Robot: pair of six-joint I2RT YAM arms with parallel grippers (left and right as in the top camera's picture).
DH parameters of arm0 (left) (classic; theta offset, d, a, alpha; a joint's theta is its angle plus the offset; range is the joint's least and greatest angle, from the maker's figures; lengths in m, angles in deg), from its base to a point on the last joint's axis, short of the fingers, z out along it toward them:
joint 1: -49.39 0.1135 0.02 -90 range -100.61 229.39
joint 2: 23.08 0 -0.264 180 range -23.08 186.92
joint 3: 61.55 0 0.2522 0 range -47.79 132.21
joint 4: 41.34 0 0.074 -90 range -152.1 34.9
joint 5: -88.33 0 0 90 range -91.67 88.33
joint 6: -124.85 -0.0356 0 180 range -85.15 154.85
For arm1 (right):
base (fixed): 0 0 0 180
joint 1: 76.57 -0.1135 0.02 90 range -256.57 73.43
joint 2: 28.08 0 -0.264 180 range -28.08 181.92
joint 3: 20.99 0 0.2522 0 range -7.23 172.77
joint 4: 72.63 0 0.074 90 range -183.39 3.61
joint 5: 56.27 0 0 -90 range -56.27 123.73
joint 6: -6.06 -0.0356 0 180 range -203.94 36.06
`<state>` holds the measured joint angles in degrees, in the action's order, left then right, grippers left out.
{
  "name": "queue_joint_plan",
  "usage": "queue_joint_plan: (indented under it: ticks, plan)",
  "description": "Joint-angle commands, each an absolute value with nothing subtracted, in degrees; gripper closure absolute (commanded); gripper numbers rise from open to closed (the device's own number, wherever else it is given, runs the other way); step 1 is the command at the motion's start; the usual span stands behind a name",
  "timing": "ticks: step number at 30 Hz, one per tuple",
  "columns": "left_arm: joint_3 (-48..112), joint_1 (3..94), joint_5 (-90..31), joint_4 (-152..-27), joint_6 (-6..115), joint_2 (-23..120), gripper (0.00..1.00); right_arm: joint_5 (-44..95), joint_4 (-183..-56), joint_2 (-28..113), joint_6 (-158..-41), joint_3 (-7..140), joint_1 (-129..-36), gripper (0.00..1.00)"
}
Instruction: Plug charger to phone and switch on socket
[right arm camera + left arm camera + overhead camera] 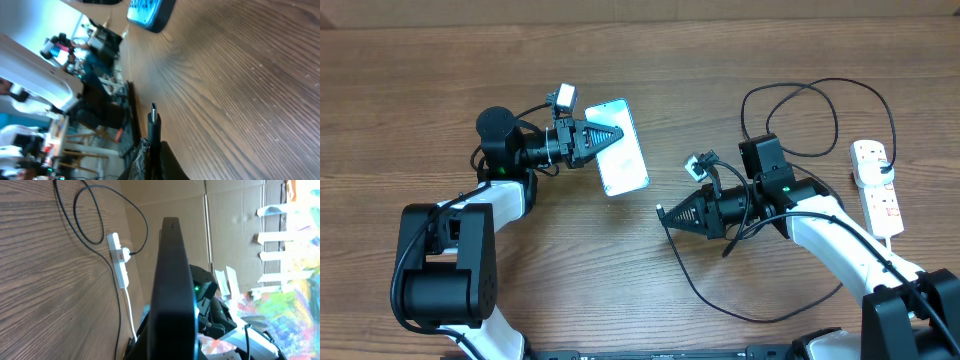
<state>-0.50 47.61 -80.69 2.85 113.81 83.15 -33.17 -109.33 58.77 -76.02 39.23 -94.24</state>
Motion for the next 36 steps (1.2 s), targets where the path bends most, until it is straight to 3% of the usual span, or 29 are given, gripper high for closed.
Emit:
queue_joint_plan:
  ticks: [1, 36]
  plan:
    - [0.0, 47.4, -79.7, 3.5, 114.0, 83.4, 0.96, -37.6, -106.3, 58.8, -85.5, 39.0, -94.3, 0.96]
    - [0.0, 45.6, -78.2, 4.0, 113.2, 83.4, 0.96, -31.9, -95.1, 60.6, -101.7, 38.9, -97.2, 0.96]
